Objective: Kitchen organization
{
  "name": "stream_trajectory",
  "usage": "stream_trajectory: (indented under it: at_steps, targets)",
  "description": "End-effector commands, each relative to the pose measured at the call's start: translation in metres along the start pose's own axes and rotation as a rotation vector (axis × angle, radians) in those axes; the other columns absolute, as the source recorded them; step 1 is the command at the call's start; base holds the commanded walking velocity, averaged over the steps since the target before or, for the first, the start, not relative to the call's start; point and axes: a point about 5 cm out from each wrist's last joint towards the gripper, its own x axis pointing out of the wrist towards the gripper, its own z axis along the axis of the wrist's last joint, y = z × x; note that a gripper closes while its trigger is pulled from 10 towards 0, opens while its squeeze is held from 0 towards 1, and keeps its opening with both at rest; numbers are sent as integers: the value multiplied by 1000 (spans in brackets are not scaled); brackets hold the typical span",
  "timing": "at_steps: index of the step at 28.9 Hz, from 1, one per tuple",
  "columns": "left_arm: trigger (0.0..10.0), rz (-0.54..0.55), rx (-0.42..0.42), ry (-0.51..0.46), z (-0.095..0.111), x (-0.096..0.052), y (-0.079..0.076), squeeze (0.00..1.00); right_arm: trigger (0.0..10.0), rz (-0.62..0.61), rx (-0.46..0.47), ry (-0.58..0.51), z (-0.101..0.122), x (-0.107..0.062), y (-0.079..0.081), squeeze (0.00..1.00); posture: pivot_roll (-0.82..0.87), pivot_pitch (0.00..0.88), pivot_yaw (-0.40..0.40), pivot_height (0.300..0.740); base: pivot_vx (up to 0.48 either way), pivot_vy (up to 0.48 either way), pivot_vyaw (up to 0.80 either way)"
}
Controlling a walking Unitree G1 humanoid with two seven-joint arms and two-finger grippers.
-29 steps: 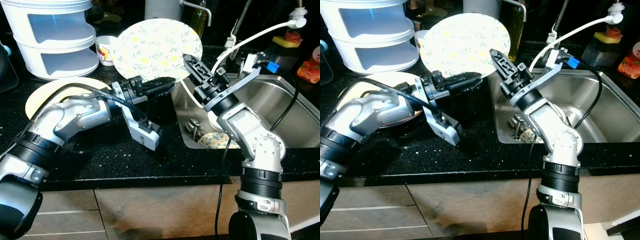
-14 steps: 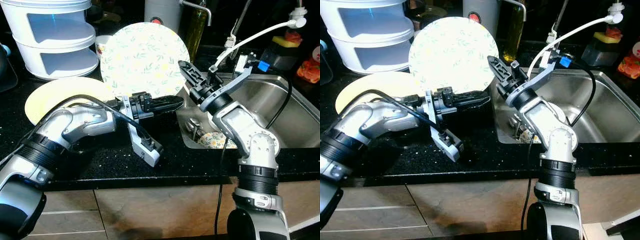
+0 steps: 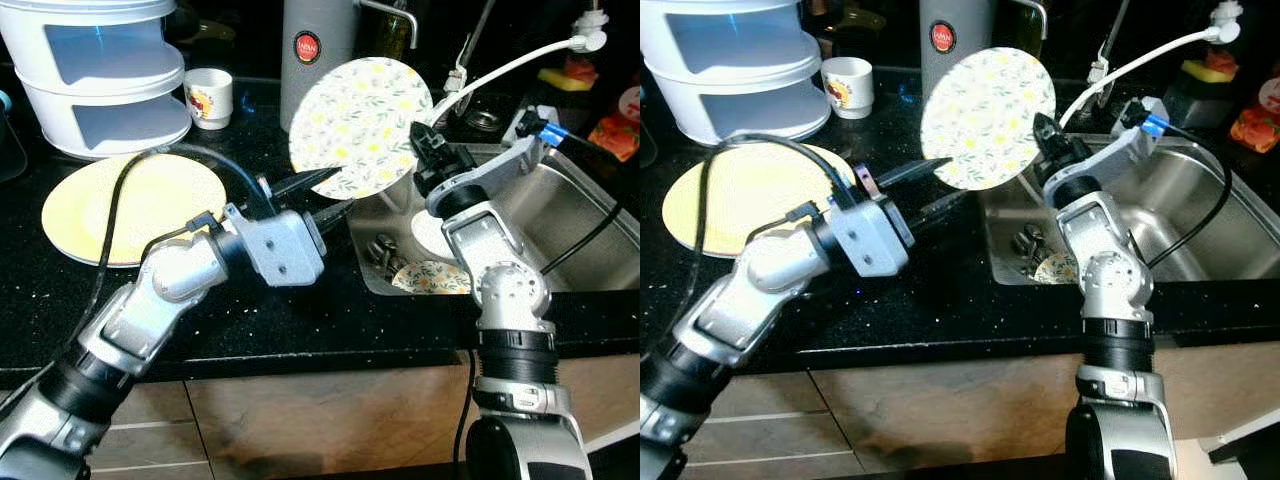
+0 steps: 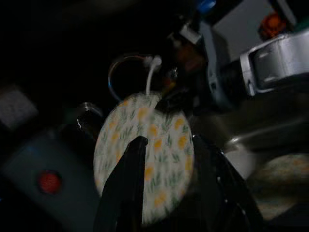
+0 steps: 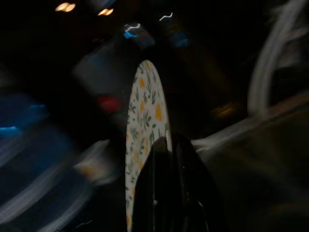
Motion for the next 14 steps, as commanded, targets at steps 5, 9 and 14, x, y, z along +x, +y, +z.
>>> stream_trajectory:
  at_steps: [5, 9, 14]
  targets:
    - [10000, 343, -129, 234, -32, -11, 30, 0, 10000, -262, -164, -29, 17, 1, -52, 0, 204, 94, -79, 740, 0, 0, 0]
    - [10000, 631, -353, 374, -46, -30, 59, 0, 10000, -482, -81, 64, 7, -11, -97, 0, 206, 110, -77, 740, 0, 0, 0]
    - [10000, 693, -359, 434, -42, -45, 74, 0, 10000, -571, -175, 103, 0, -26, -118, 0, 199, 110, -61, 740, 0, 0, 0]
